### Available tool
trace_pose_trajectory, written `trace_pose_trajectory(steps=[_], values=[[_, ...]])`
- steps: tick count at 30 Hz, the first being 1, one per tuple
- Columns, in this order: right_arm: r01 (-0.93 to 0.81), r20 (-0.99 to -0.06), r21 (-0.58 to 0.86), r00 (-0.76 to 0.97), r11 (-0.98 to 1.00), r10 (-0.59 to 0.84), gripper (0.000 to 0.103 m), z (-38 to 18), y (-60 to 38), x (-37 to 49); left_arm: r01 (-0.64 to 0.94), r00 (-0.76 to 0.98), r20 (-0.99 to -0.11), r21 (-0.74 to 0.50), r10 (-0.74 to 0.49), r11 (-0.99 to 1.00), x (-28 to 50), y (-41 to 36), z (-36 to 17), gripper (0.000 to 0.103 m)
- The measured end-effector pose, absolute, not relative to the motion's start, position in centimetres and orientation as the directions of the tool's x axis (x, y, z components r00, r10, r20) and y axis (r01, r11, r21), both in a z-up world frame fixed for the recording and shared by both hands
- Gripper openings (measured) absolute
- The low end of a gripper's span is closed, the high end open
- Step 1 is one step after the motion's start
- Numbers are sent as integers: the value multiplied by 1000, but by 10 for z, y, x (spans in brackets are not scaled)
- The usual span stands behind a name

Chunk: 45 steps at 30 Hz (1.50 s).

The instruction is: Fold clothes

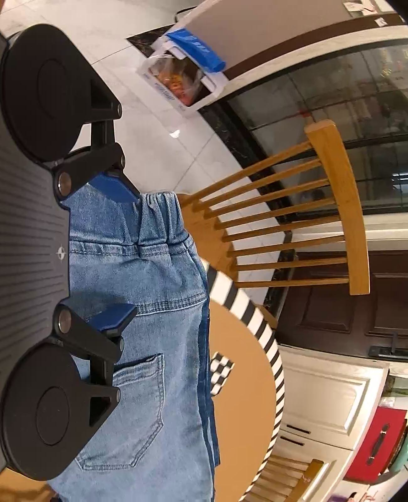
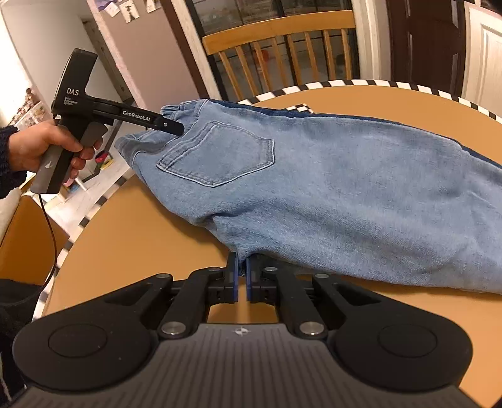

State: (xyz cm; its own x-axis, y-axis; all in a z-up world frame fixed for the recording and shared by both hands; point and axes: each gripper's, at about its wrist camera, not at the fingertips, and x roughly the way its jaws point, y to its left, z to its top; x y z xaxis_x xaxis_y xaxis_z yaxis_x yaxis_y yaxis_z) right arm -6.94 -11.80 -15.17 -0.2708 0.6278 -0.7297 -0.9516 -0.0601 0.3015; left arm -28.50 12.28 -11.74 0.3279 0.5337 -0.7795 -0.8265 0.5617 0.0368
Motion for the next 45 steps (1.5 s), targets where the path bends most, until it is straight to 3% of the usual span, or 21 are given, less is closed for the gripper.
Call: trace_pose_trajectory(steps=[5, 12, 17, 18, 20, 22, 24, 26, 30, 34, 43, 45], values=[[-926, -725, 373, -333, -63, 603, 3, -144, -149, -56, -834, 344, -806, -26, 481, 552, -304, 90, -109, 75], [-941, -816, 337, -296, -7, 496, 0, -143, -203, -62, -814, 407, -785, -81, 466, 575, -340, 48, -87, 75], [-960, -804, 257, -148, 112, 575, 14, -113, -222, -80, -716, 511, -713, -45, 480, 696, -325, 62, -64, 76], [-962, -796, 231, -100, 146, 597, 28, -105, -222, -86, -672, 540, -707, -36, 456, 740, -313, 67, -63, 75], [-959, -770, 187, -7, 215, 638, 44, -91, -222, -100, -575, 593, -697, -16, 404, 818, -287, 78, -61, 70], [-948, -731, 192, 35, 255, 682, 44, -83, -221, -113, -469, 612, -718, 7, 331, 883, -261, 84, -65, 61], [-917, -698, 207, 106, 341, 708, 54, -80, -216, -125, -383, 617, -744, 4, 259, 924, -240, 88, -76, 54], [-876, -686, 248, 143, 414, 713, 55, -81, -212, -132, -311, 589, -782, 13, 204, 950, -221, 89, -91, 37], [-796, -659, 356, 158, 490, 735, 55, -82, -215, -144, -213, 531, -817, 129, 225, 968, -206, 80, -112, 31], [-715, -657, 426, 176, 554, 733, 56, -82, -224, -151, -245, 522, -827, 92, 211, 965, -205, 89, -115, 14], [-642, -598, 462, 284, 612, 749, 70, -79, -243, -159, -347, 584, -749, 118, 313, 930, -218, 91, -95, 11], [-626, -598, 448, 320, 638, 735, 72, -82, -240, -162, -377, 532, -804, 55, 264, 925, -213, 102, -113, 12]])
